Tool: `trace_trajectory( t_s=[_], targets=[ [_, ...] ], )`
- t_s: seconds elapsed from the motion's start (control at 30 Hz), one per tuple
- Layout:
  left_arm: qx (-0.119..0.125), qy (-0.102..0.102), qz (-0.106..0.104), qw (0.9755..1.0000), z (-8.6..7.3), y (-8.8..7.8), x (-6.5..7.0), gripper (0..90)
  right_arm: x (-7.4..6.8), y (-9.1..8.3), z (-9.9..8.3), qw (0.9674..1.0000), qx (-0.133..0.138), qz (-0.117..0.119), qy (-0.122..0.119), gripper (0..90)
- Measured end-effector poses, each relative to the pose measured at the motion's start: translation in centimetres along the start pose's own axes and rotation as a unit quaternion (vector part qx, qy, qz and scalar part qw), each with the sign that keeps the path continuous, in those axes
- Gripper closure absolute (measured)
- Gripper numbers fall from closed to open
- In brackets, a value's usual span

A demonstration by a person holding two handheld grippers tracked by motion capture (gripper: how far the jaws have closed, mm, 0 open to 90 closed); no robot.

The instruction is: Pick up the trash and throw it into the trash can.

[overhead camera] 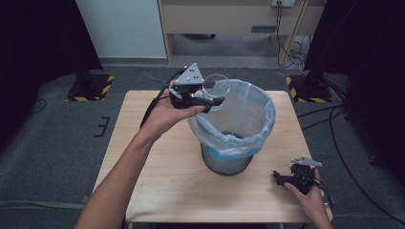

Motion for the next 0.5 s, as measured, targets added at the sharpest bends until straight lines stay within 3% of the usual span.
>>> trace_trajectory(
  t_s=[0.5],
  targets=[
    [-0.022, 0.007, -0.017, 0.9996, -0.3, 2.1, 0.9, 36.5, 0.0, 0.0, 0.0, 1.0, 0.0, 0.001, -0.001, 0.3]
  ],
)
Point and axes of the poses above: each handheld gripper's, and its own axes: y roughly forward along the jaws, z roughly out of its top, x roughly to its right, the point moved 5 cm from there along y, roughly forward along the jaws, and after that the axes turned 9 degrees about y, right-handed, at the moved point
